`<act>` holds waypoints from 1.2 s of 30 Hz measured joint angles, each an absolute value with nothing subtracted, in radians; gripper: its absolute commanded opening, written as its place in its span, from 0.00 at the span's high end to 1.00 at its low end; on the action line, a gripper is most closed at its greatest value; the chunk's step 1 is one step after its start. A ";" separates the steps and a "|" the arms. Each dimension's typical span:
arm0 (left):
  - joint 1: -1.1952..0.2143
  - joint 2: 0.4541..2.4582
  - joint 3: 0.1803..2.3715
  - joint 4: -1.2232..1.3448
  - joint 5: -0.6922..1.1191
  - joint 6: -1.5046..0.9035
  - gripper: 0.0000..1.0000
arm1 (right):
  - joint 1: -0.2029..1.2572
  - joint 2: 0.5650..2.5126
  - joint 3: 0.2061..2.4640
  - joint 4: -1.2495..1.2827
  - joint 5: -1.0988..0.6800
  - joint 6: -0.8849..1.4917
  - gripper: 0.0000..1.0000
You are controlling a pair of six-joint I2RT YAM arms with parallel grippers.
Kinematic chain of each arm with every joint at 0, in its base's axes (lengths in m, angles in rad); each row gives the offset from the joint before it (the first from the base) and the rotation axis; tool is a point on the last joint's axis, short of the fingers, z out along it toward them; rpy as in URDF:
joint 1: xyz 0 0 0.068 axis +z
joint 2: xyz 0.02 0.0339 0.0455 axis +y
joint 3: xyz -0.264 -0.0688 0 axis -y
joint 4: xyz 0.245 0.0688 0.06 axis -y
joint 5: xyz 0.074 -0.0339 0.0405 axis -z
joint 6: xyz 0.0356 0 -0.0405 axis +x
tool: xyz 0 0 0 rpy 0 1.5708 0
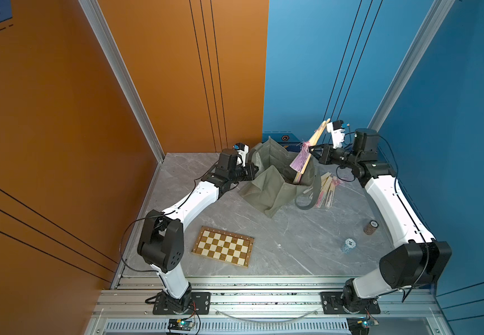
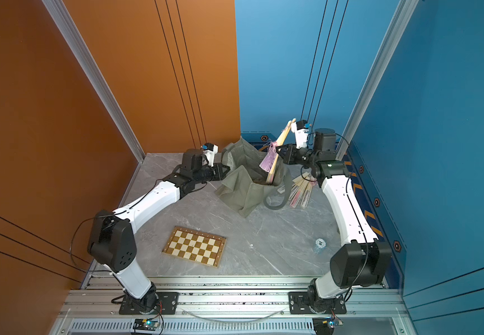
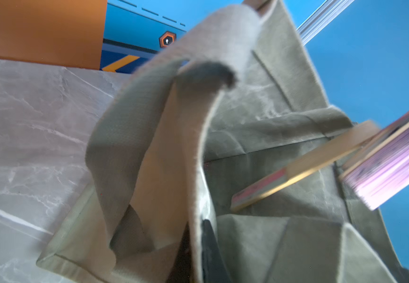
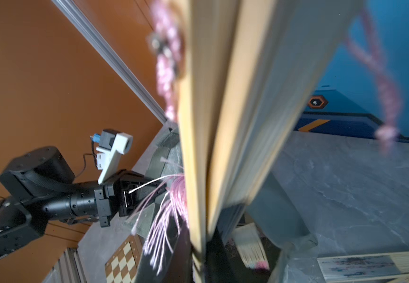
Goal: Take out the folding fans from the tote bags
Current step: Pick up the folding fan from the canvas bag, then place the folding fan in the canvas bag.
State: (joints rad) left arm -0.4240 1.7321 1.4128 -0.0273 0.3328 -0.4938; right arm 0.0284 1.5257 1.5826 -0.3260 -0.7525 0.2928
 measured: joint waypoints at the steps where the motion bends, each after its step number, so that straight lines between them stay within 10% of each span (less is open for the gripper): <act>1: -0.418 1.732 1.419 -0.030 0.337 -0.494 1.00 | 0.008 1.526 1.587 -0.303 -0.767 0.323 0.97; 12: -0.367 1.732 1.441 -0.035 0.356 -0.476 1.00 | -0.102 1.539 1.628 -0.048 -0.883 0.624 0.97; 36: -0.427 1.764 1.502 -0.068 0.382 -0.424 1.00 | 0.161 1.678 1.650 -0.256 -0.913 0.560 0.93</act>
State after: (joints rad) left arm -0.4271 1.7641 1.5024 -0.0677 0.3817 -0.4236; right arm 0.1612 1.6779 1.6505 -0.2558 -0.9131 0.5598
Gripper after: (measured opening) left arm 0.065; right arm 0.103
